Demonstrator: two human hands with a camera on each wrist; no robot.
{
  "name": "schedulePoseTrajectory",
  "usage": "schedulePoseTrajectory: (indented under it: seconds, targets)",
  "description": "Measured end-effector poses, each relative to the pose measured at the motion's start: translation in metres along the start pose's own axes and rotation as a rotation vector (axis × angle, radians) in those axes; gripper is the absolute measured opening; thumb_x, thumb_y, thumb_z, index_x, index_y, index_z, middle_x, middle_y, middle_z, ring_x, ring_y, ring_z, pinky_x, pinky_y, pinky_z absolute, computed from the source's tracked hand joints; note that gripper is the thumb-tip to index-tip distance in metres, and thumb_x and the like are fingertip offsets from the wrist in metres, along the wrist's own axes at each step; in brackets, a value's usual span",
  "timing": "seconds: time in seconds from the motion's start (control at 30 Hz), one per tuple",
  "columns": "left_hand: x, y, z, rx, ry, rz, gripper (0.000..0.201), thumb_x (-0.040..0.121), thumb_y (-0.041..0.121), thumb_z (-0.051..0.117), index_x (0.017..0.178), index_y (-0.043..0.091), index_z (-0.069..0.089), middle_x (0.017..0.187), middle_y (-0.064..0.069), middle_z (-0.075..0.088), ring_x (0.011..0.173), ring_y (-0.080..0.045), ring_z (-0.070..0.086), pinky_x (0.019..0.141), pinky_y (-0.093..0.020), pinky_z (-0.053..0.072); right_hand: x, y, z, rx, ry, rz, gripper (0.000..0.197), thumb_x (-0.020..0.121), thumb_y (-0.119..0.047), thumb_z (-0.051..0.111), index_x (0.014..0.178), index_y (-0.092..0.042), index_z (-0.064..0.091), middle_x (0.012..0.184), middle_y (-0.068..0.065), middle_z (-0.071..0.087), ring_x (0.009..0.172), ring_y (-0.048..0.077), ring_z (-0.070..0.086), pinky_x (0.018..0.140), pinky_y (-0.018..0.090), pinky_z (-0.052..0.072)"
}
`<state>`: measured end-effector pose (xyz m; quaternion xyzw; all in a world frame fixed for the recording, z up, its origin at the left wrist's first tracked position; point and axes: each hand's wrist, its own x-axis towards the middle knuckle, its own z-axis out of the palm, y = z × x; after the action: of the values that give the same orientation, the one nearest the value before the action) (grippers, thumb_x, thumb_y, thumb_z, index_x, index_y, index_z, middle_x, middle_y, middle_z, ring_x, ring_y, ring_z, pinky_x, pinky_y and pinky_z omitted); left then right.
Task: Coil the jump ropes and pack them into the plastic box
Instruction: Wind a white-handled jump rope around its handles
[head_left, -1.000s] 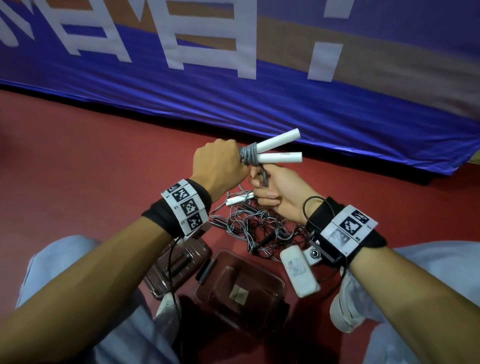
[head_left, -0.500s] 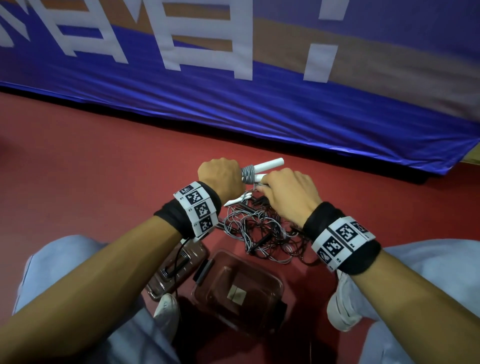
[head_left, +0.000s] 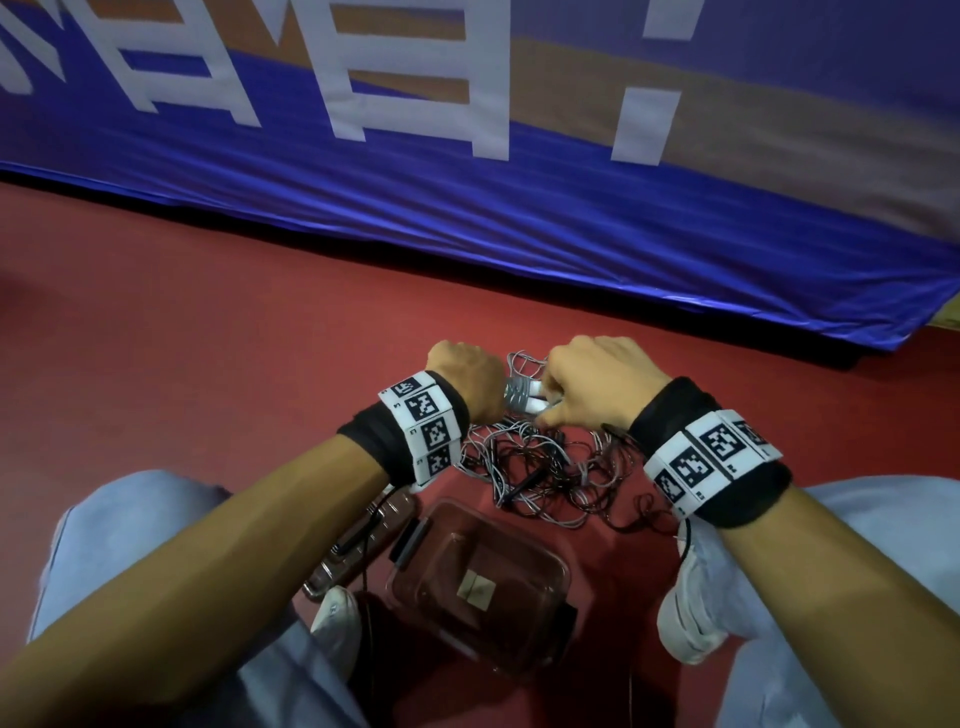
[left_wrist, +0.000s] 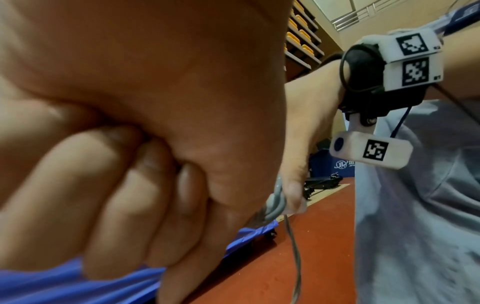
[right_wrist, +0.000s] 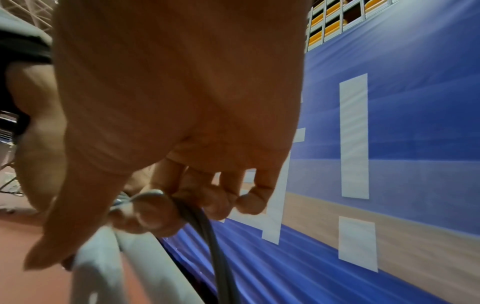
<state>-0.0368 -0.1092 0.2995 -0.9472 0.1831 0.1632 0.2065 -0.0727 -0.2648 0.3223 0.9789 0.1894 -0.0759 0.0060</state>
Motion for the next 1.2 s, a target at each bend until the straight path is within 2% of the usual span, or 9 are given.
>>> schedulePoseTrajectory:
  seconds: [0.1, 0.33, 0.47, 0.57, 0.7, 0.9, 1.0, 1.1, 1.2]
  targets:
    - [0.004, -0.007, -0.002, 0.036, 0.033, 0.113, 0.031, 0.096, 0.044, 0.049, 0.099, 0.017, 0.064, 0.081, 0.005, 0.061, 0.068, -0.016, 0.057, 0.061, -0.033, 0.044, 0.002, 0.008, 0.001, 0.009, 0.022, -0.040, 0.055, 0.072, -0.076, 0.071, 0.057, -0.026, 0.054, 0.061, -0.012, 0.050, 0.076, 0.017, 0.051, 0.076, 0.033, 0.031]
    - [-0.007, -0.021, -0.021, 0.263, 0.314, 0.337, 0.023, 0.093, 0.035, 0.048, 0.077, 0.020, 0.050, 0.069, 0.003, 0.051, 0.063, -0.022, 0.050, 0.060, -0.032, 0.038, 0.001, 0.010, 0.011, 0.197, 0.078, -0.129, 0.063, 0.080, -0.073, 0.064, 0.064, -0.017, 0.041, 0.070, -0.002, 0.051, 0.080, 0.019, 0.050, 0.062, 0.035, 0.033]
    - [-0.014, -0.034, -0.030, 0.267, 0.376, 0.368, 0.019, 0.092, 0.028, 0.047, 0.076, 0.018, 0.047, 0.069, 0.002, 0.047, 0.063, -0.025, 0.048, 0.060, -0.032, 0.037, 0.003, 0.009, 0.010, 0.354, 0.098, -0.158, 0.056, 0.081, -0.069, 0.065, 0.064, -0.022, 0.040, 0.083, -0.005, 0.044, 0.074, 0.018, 0.047, 0.063, 0.039, 0.041]
    - [-0.017, -0.041, -0.033, 0.260, 0.411, 0.393, 0.019, 0.090, 0.028, 0.045, 0.074, 0.017, 0.046, 0.073, -0.001, 0.057, 0.068, -0.030, 0.058, 0.059, -0.033, 0.037, 0.003, 0.007, 0.009, 0.423, 0.132, -0.174, 0.060, 0.080, -0.070, 0.066, 0.063, -0.019, 0.039, 0.073, -0.006, 0.049, 0.061, 0.017, 0.047, 0.059, 0.045, 0.047]
    - [-0.018, -0.050, -0.032, 0.237, 0.448, 0.406, 0.018, 0.089, 0.028, 0.045, 0.075, 0.018, 0.050, 0.081, -0.007, 0.068, 0.074, -0.034, 0.066, 0.059, -0.033, 0.034, -0.002, 0.000, 0.002, 0.617, 0.148, -0.128, 0.071, 0.074, -0.069, 0.076, 0.058, -0.014, 0.035, 0.051, -0.004, 0.038, 0.047, 0.012, 0.031, 0.046, 0.035, 0.031]
    - [-0.015, -0.066, -0.039, 0.203, 0.500, 0.345, 0.018, 0.086, 0.028, 0.051, 0.072, 0.018, 0.048, 0.077, -0.008, 0.067, 0.071, -0.036, 0.064, 0.058, -0.034, 0.033, -0.002, -0.011, -0.004, 0.683, 0.368, -0.108, 0.062, 0.077, -0.062, 0.080, 0.064, -0.013, 0.046, 0.053, 0.003, 0.044, 0.052, 0.008, 0.028, 0.049, 0.032, 0.027]
    - [-0.013, -0.069, -0.037, 0.177, 0.508, 0.331, 0.018, 0.084, 0.029, 0.052, 0.070, 0.017, 0.051, 0.073, -0.009, 0.066, 0.067, -0.037, 0.063, 0.056, -0.034, 0.032, -0.001, -0.009, -0.008, 0.637, 0.364, -0.051, 0.061, 0.072, -0.069, 0.078, 0.085, -0.020, 0.043, 0.063, 0.005, 0.055, 0.053, 0.016, 0.036, 0.049, 0.038, 0.034]
    - [-0.012, -0.070, -0.035, 0.203, 0.537, 0.358, 0.019, 0.079, 0.027, 0.057, 0.065, 0.015, 0.054, 0.062, -0.008, 0.062, 0.055, -0.035, 0.059, 0.052, -0.031, 0.030, -0.001, -0.004, -0.007, 0.621, 0.253, -0.026, 0.061, 0.070, -0.080, 0.066, 0.088, -0.025, 0.048, 0.061, 0.001, 0.059, 0.053, 0.020, 0.045, 0.050, 0.038, 0.039]
    - [-0.008, -0.073, -0.031, 0.242, 0.641, 0.414, 0.019, 0.072, 0.026, 0.060, 0.058, 0.016, 0.054, 0.052, -0.004, 0.058, 0.044, -0.032, 0.055, 0.049, -0.027, 0.026, -0.001, -0.005, -0.004, 0.758, 0.176, -0.052, 0.051, 0.075, -0.072, 0.069, 0.089, -0.024, 0.062, 0.066, 0.002, 0.068, 0.058, 0.026, 0.057, 0.054, 0.042, 0.047]
